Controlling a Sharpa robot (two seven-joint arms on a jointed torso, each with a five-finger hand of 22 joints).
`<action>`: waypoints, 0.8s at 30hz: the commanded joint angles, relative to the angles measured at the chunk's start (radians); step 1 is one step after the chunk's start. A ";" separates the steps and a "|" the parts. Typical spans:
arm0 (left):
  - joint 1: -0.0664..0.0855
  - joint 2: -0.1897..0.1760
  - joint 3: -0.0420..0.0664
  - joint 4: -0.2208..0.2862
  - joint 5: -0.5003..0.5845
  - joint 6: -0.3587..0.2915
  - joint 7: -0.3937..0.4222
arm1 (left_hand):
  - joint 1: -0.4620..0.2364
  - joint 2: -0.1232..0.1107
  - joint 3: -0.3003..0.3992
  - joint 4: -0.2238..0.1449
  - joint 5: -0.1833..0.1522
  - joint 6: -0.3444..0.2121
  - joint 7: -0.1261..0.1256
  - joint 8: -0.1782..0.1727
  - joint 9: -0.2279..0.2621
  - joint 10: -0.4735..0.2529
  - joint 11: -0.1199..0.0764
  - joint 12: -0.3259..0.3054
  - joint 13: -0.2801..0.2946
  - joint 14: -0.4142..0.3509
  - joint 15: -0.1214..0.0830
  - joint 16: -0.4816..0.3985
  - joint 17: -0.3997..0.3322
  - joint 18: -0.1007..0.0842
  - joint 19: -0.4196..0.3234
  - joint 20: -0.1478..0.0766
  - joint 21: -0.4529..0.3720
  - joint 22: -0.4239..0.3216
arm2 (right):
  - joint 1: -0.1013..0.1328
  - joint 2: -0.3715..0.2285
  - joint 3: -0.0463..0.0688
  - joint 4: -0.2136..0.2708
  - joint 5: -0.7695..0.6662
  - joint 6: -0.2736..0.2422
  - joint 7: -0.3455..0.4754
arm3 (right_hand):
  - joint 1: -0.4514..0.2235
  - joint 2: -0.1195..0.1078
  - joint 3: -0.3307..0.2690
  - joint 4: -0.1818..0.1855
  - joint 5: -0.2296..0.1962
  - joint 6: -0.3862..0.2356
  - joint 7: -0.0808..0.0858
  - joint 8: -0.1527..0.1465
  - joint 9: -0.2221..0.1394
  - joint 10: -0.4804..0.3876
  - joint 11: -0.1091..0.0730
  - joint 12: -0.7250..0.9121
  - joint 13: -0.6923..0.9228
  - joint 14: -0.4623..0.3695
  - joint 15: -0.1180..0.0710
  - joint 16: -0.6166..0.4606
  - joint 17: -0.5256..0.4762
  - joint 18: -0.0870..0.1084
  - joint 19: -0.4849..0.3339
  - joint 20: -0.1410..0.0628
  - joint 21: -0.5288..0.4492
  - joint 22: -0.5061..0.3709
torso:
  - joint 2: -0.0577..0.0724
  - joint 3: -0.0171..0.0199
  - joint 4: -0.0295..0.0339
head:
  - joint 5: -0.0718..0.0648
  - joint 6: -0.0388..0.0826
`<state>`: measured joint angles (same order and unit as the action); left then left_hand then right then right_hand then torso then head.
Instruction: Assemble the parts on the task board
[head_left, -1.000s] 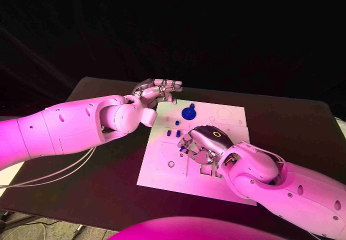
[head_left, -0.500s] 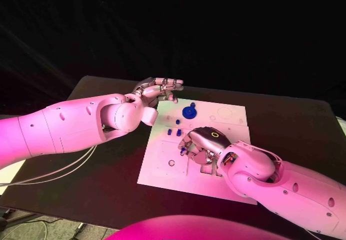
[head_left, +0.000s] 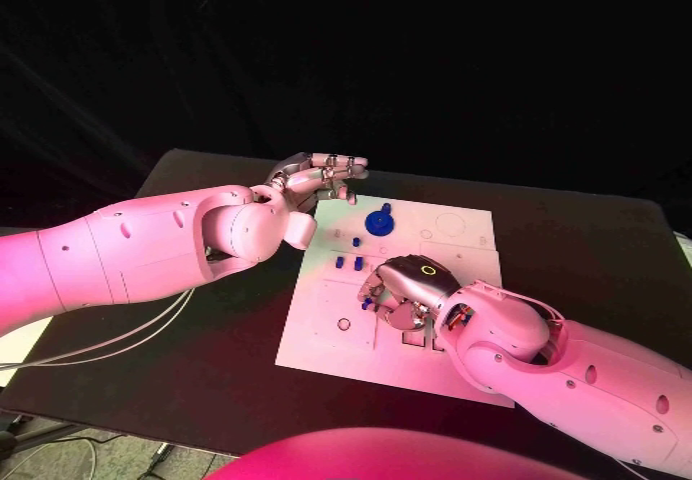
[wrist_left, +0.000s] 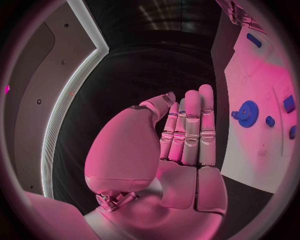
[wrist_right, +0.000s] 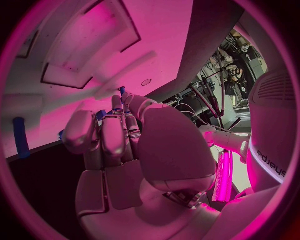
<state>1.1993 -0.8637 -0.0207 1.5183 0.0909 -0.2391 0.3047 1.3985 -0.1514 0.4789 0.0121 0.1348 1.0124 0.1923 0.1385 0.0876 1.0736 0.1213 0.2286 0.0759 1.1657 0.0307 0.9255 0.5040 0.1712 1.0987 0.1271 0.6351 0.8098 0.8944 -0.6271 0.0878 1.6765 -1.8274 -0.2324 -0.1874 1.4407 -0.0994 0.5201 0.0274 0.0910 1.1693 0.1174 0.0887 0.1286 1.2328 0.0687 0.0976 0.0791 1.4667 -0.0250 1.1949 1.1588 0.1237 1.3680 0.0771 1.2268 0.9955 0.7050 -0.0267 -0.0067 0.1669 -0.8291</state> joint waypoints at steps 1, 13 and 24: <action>0.000 0.002 0.001 0.002 -0.006 0.020 0.005 | 0.007 0.003 0.000 -0.005 0.004 -0.005 0.001 0.005 -0.001 -0.008 -0.002 0.004 -0.001 0.001 -0.003 -0.002 -0.002 0.012 0.003 -0.002 -0.004 -0.002 | -0.001 0.002 -0.001 -0.001 -0.022 0.032 -0.008 | -0.008 0.005 -0.001 -0.006 0.006 0.002 0.007 0.003 0.001 0.019 -0.012 0.003 0.001 0.042 -0.003 0.004 0.001 -0.015 0.006 -0.002 0.002 -0.001 | 0.000 0.0003 0.0001 | 0.001 -0.001; 0.000 0.002 0.001 0.002 -0.009 0.022 0.004 | 0.007 0.003 0.000 -0.005 0.004 -0.005 0.001 0.005 -0.001 -0.008 -0.002 0.004 -0.001 0.001 -0.003 -0.002 -0.002 0.012 0.003 -0.002 -0.004 -0.002 | -0.001 0.013 -0.006 -0.010 -0.048 0.039 -0.050 | -0.009 0.005 -0.001 -0.006 0.006 0.002 0.007 0.003 0.001 0.019 -0.012 0.003 0.001 0.042 -0.003 0.004 0.001 -0.015 0.006 -0.002 0.003 0.000 | 0.001 0.0005 0.0005 | 0.001 -0.001; 0.000 0.004 0.001 0.001 -0.028 0.027 0.003 | 0.006 0.004 -0.001 -0.006 0.004 -0.007 0.001 0.005 -0.002 -0.011 -0.001 0.006 -0.001 0.001 -0.002 -0.002 -0.004 0.012 0.003 -0.001 -0.005 -0.002 | -0.001 0.023 -0.015 -0.019 -0.060 0.039 -0.068 | -0.035 -0.004 -0.005 -0.009 0.009 -0.020 0.016 -0.012 -0.002 -0.009 -0.002 -0.023 -0.008 0.040 0.005 0.002 -0.005 -0.013 -0.002 0.003 -0.005 -0.013 | -0.001 -0.0002 -0.0005 | 0.001 -0.002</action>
<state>1.1993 -0.8616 -0.0207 1.5180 0.0758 -0.2338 0.3039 1.3985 -0.1514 0.4789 0.0121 0.1348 1.0124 0.1923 0.1385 0.0867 1.0700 0.1177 0.2286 0.0760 1.1656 0.0308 0.9255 0.5011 0.1712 1.0987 0.1271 0.6351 0.8090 0.8964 -0.6036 0.0764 1.6644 -1.8666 -0.2159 -0.2305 1.4129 -0.1029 0.5146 0.0223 0.0951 1.1552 0.1334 0.0800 0.1311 1.2415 0.0620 0.0809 0.0756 1.4667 -0.0250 1.1949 1.1551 0.1237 1.3680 0.0771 1.2257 0.9844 0.7048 -0.0267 -0.0065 0.1676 -0.8310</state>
